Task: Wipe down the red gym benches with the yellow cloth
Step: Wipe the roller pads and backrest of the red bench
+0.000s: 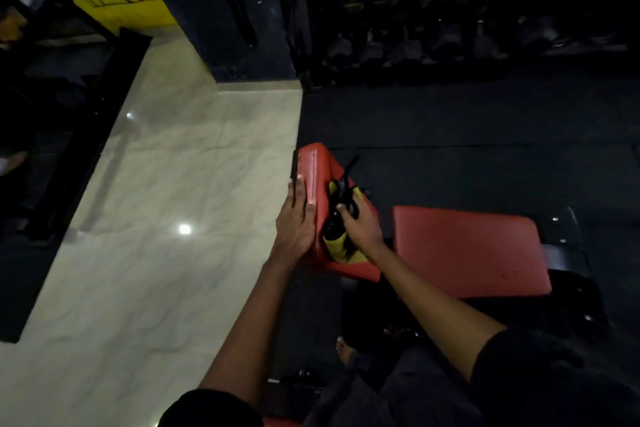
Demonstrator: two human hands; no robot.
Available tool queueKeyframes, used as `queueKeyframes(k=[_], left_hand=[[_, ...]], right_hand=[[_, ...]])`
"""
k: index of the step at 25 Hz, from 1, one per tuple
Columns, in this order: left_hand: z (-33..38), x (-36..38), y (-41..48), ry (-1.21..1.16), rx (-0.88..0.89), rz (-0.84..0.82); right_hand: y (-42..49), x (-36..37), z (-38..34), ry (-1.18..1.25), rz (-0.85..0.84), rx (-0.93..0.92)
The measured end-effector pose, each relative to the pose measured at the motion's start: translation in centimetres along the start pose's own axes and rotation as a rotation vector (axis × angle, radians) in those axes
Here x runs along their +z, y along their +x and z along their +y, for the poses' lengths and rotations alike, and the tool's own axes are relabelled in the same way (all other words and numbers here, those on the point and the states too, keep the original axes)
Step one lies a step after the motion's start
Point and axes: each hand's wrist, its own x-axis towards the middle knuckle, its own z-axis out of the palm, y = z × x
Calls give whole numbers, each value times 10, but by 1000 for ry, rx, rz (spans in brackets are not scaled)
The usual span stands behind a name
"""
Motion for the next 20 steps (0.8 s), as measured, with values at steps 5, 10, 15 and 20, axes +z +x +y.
queueKeyframes(k=[5,10,15,20], left_hand=[[-3,2,0,-44,59,48],[0,4,-2,-1,78,105],[28,12,9,-86,-137,184],[48,23,11,176,-228,258]], right_hand=[[10,2,-12,-41,3,-87],[60,-4,-20,-14,-8,144],[74,-15,-20,-23,-57,40],[102,-25,-14,-9,-189,-124]])
